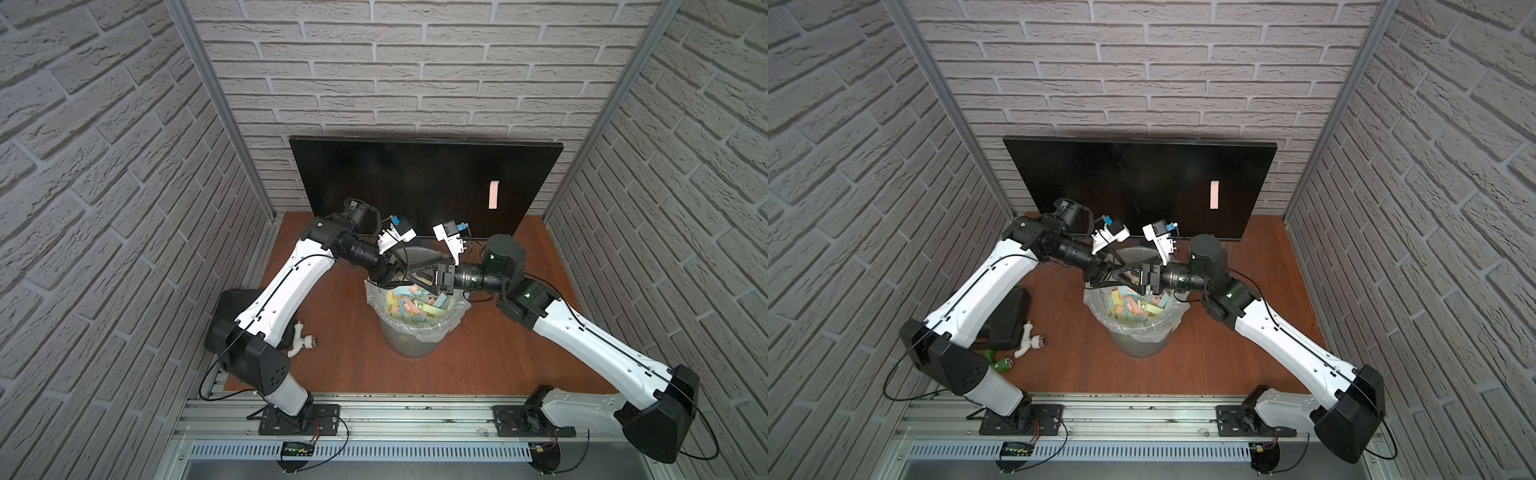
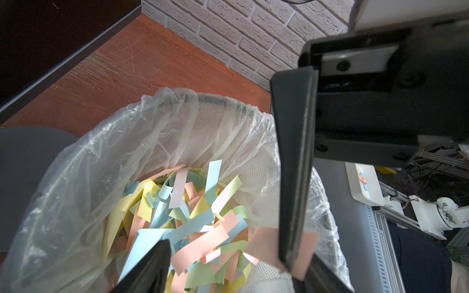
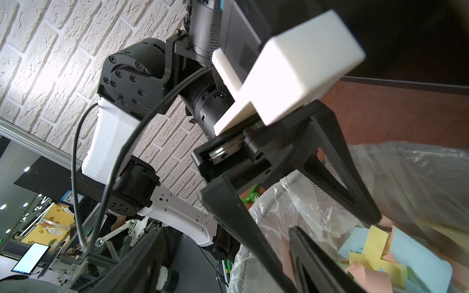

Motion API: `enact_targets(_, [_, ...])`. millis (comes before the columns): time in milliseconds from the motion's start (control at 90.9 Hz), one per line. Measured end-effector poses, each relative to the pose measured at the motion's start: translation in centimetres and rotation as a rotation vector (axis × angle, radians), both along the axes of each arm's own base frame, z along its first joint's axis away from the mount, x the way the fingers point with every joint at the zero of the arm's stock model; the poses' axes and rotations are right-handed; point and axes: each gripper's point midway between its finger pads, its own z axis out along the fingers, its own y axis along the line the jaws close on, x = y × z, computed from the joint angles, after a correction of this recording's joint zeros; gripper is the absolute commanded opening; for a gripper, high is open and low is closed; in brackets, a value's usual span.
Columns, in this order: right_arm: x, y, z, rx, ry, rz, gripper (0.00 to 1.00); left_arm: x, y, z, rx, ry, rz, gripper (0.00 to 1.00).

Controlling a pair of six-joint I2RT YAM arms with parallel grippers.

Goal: Remove the sticky note from the monitor
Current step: Place the sticky note in the trash bin.

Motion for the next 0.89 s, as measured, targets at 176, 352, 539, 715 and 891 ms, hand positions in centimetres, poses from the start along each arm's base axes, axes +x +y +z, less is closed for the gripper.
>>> enact_targets(176, [-0.5, -0.4, 0.2, -0.008, 0.000, -0.002, 0.80, 0.3, 0.1, -0.3, 0.019, -0.006, 0.012, 0.76])
enact_targets(352, [-0.9, -0.7, 0.7, -0.002, -0.009, -0.002, 0.79, 0.6, 0.2, -0.5, 0.032, -0.011, 0.024, 0.76])
enact_targets(539, [-0.8, -0.9, 0.8, -0.006, -0.023, -0.016, 0.80, 0.4, 0.1, -0.3, 0.020, -0.008, 0.017, 0.82])
enact_targets(715, [-0.3, -1.1, 0.2, -0.029, -0.019, -0.046, 0.80, 0.2, 0.0, 0.4, 0.001, -0.023, -0.001, 0.87])
enact_targets(891, [0.0, -1.2, -0.8, -0.062, -0.006, -0.063, 0.81, 0.2, 0.0, 0.6, -0.001, -0.025, -0.002, 0.90])
